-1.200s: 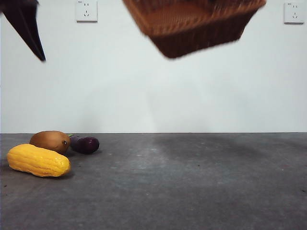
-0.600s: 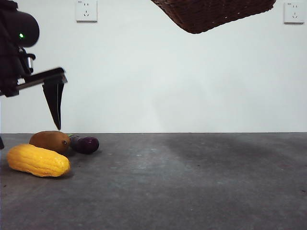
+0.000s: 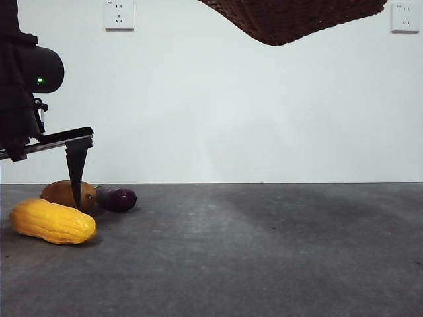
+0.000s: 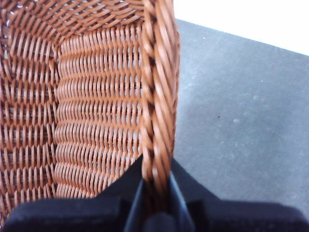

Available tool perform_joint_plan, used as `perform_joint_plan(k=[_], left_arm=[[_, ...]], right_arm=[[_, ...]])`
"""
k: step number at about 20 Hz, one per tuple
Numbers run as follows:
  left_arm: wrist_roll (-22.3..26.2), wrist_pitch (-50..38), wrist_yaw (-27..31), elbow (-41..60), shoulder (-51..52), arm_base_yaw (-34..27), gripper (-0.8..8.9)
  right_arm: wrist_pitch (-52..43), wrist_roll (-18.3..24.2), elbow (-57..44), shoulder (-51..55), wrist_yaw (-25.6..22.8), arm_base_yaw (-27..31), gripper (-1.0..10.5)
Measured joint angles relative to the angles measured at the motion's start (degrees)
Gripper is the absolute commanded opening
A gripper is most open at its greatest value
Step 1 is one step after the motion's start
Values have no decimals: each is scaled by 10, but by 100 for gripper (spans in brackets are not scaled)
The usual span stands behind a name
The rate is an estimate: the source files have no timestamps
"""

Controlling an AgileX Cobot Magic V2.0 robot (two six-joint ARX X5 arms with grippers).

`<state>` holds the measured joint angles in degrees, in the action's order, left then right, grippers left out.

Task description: Help me put the vegetables on the table into the basket

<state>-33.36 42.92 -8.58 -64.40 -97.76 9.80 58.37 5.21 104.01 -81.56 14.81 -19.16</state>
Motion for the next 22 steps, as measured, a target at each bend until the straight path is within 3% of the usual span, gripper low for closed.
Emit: perform_joint_plan(k=[2,4,7,12,16,22], left_arm=[[-7,-6,1,0,-11,0,616],[-13,-9,-3,-3,-21,0,546],[-17,-9,-4,-6,-24,0,370],[-16,-7,-6,-5,-30,3,-16],[15,-7,-23,-5,-31,6,-9],[128,-35,-20,-3,56,6,-9]], right_arm=[[-1,0,0,0,7,0,-12],[1,2,0,0,17,0,-12],[13,4,0,0,20,0,-12],[17,8,0,0,17,0,-12],[24,7,0,0,17,0,-12],[57,2,0,-37,-9,0,-12]])
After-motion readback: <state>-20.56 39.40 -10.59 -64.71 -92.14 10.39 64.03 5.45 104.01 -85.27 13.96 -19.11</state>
